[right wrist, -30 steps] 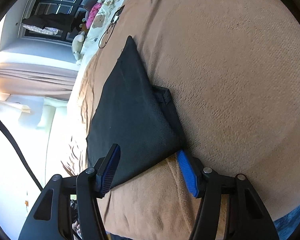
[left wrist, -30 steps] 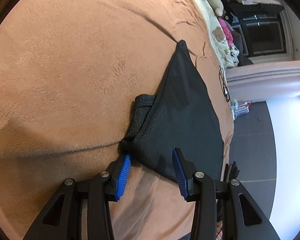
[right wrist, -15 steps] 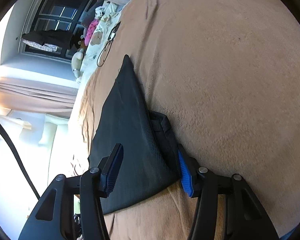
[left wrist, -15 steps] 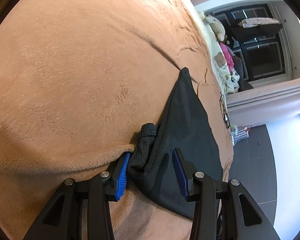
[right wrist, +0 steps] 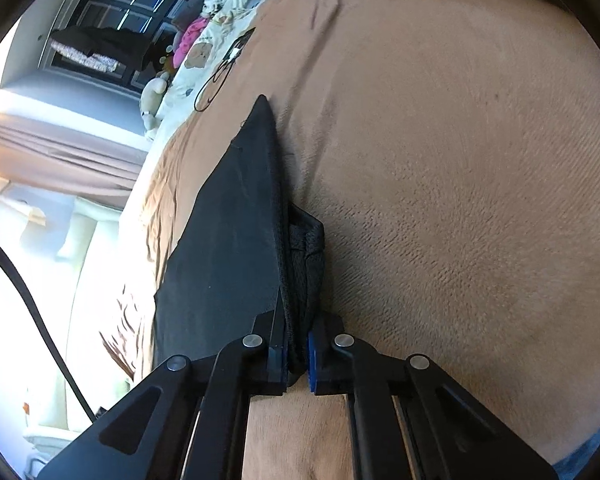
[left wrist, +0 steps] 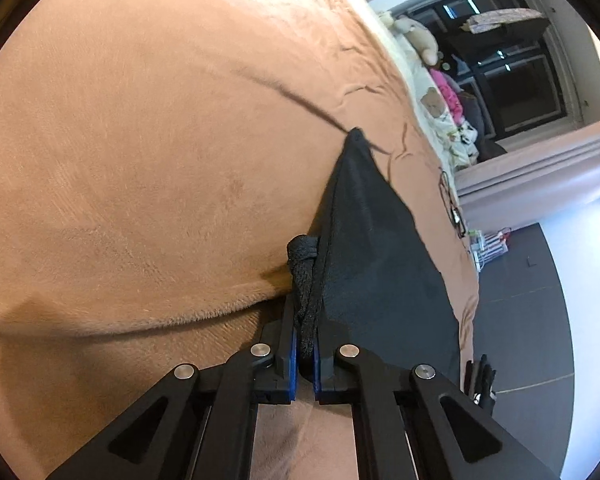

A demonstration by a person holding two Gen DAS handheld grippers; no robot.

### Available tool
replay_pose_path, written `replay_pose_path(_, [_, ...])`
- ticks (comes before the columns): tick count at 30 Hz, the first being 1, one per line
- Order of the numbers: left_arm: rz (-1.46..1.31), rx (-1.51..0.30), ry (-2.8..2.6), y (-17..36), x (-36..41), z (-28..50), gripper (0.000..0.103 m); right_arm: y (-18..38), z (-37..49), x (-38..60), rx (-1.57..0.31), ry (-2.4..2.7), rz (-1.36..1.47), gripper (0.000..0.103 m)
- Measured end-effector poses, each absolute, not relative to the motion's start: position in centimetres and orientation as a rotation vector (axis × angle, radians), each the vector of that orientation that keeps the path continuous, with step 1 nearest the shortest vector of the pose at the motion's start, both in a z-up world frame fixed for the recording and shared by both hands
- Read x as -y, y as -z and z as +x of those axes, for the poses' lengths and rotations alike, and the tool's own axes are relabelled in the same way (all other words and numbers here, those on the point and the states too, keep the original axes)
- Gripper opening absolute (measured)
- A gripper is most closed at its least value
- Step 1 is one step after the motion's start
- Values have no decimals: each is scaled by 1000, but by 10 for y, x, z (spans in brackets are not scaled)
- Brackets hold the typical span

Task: Fold small clothes
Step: 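Grasp the shirt corner with the right gripper while the left gripper grasps it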

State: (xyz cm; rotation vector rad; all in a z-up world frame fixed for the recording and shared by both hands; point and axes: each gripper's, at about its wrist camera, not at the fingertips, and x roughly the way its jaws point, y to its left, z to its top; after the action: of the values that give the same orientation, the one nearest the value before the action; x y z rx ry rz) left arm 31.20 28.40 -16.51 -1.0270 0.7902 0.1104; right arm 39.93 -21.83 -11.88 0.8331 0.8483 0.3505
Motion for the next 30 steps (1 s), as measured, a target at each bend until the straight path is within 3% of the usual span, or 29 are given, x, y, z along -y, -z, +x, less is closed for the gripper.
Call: replay_pose_path(30, [-1024,-843,-99,169,-289,245,5,80,374,198,-930,-320,518,5])
